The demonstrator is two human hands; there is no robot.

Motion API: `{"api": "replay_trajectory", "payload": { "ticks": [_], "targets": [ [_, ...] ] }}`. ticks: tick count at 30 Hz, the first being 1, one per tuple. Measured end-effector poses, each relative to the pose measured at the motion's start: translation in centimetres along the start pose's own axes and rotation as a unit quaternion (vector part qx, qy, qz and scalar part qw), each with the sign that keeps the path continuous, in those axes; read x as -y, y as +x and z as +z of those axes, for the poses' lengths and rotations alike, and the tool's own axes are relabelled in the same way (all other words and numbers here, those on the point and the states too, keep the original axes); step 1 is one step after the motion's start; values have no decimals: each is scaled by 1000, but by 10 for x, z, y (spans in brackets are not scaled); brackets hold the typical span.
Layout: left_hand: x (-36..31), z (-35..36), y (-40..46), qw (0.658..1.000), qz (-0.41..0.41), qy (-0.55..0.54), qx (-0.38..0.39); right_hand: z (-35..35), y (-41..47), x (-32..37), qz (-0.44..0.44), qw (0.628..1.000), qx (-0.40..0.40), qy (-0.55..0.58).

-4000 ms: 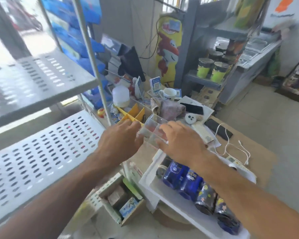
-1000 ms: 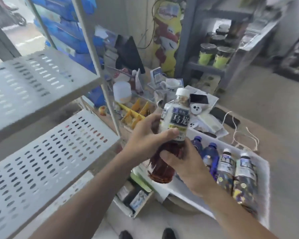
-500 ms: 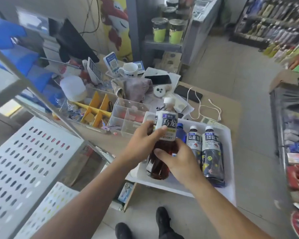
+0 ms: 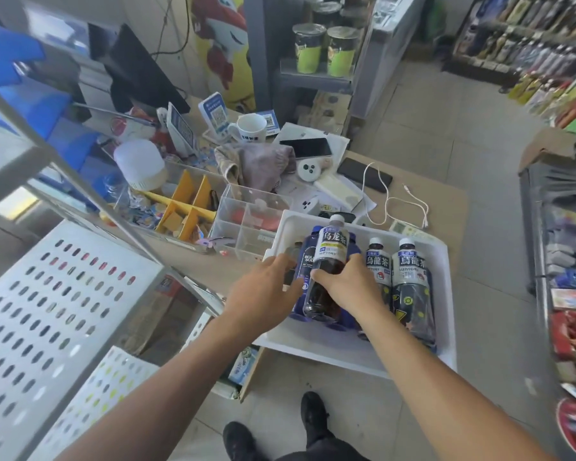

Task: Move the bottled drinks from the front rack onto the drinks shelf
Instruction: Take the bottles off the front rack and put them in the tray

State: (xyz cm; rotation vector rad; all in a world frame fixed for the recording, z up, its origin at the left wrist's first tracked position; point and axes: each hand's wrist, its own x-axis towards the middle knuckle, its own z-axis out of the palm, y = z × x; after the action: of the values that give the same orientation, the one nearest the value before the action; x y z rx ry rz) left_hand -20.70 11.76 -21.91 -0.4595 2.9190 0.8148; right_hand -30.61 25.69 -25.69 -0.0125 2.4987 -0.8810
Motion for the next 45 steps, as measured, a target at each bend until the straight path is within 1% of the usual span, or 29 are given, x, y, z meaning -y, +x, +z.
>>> {"api": "replay_trajectory", "payload": {
  "ticks": [5,8,16,19,21,24,27,32,37,40,42,45],
  "targets": [
    [2,2,-3,1000,-10,10,6,-6,-4,-1,-13,999,28,-43],
    [3,5,-4,1000,-12,24,11,-6,-6,-3,-18,998,33,-46],
    [-1,8,-7,998,-18,54,19,-4,-8,-9,-52,995,7,-83],
    [-5,9,-7,998,-19,63,16,-6,-14,-11,-86,992,-8,-89],
    [-6,8,-7,998,-21,65,11,-10,-20,-11,-128,983,-26,-132],
    [-7,2,-8,995,-21,97,-10,-22,-25,-8,-214,948,-52,-230],
    [-6,-8,-11,986,-14,162,-44,-33,-29,5,-296,899,-65,-316],
    [-3,-34,-28,973,-39,207,-92,-37,-40,41,-410,824,-32,-390],
    [8,-70,-63,950,-107,244,-163,-24,-55,94,-511,757,-14,-406],
    [18,-95,-92,933,-152,261,-194,-9,-75,134,-579,712,-31,-397],
    [25,-115,-114,919,-185,269,-220,-1,-96,162,-621,679,-51,-387],
    [36,-145,-147,893,-236,279,-261,10,-129,202,-674,642,-38,-365]
  ]
}}
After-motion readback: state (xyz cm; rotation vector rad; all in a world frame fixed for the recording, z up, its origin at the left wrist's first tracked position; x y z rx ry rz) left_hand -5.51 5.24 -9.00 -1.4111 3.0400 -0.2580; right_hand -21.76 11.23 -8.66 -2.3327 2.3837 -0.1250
